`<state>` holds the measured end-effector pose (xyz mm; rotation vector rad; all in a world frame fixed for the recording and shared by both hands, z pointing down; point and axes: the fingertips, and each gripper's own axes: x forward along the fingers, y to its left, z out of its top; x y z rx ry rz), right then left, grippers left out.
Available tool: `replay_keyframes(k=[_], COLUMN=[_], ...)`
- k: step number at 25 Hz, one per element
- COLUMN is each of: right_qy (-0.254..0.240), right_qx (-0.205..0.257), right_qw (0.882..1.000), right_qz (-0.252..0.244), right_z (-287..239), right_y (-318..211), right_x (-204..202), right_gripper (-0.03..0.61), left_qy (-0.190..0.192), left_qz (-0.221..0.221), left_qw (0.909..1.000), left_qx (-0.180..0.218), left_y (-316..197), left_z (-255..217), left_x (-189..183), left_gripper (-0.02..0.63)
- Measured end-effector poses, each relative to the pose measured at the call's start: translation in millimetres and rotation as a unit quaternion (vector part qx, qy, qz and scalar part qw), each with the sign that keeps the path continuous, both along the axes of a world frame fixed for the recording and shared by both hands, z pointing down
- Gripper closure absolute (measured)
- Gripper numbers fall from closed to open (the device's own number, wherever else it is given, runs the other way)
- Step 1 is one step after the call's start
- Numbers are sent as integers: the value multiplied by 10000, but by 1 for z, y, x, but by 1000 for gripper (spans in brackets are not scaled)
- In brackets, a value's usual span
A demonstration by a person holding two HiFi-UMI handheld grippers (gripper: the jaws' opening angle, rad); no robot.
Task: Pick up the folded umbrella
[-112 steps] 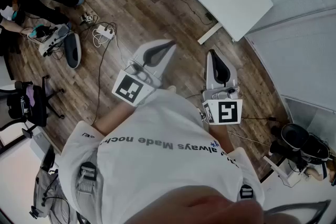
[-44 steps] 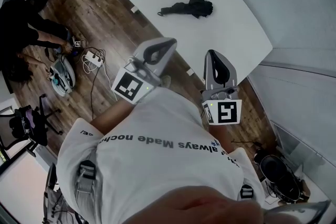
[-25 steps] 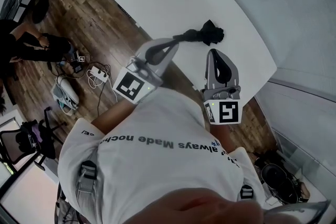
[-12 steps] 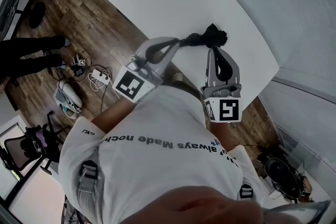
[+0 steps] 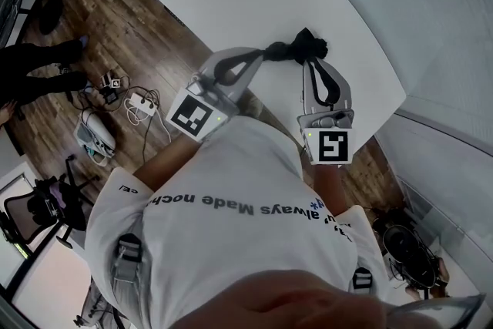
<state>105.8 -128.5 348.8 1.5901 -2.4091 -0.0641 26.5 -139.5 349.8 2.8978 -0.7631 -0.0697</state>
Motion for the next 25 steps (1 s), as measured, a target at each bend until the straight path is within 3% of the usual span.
replay_keyframes(k=[6,12,17,25], right_qy=[943,1568,2428,3229], right_qx=[-426,-1115,-1584,-2508], right_qw=[9922,9727,9394,8809], right_qz=[-699,-1299,-1830,-2384], right_z=[53,124,194,291], right_y=[-10,-22,-34,-37], right_x=[-1,1,1,4], right_gripper=[477,402,377,337], left_qy=[-100,-186,-297,-343], left_qz=[-84,-239,-274,-447], left_qw=[9998,9993,9989,9982], left_qx=[-122,-239,-217,-209], left_y=[-6,-10,-17,-16], left_z=[23,40,55,48], left_x=[3,-5,-10,-18], left_gripper=[612,612,612,612])
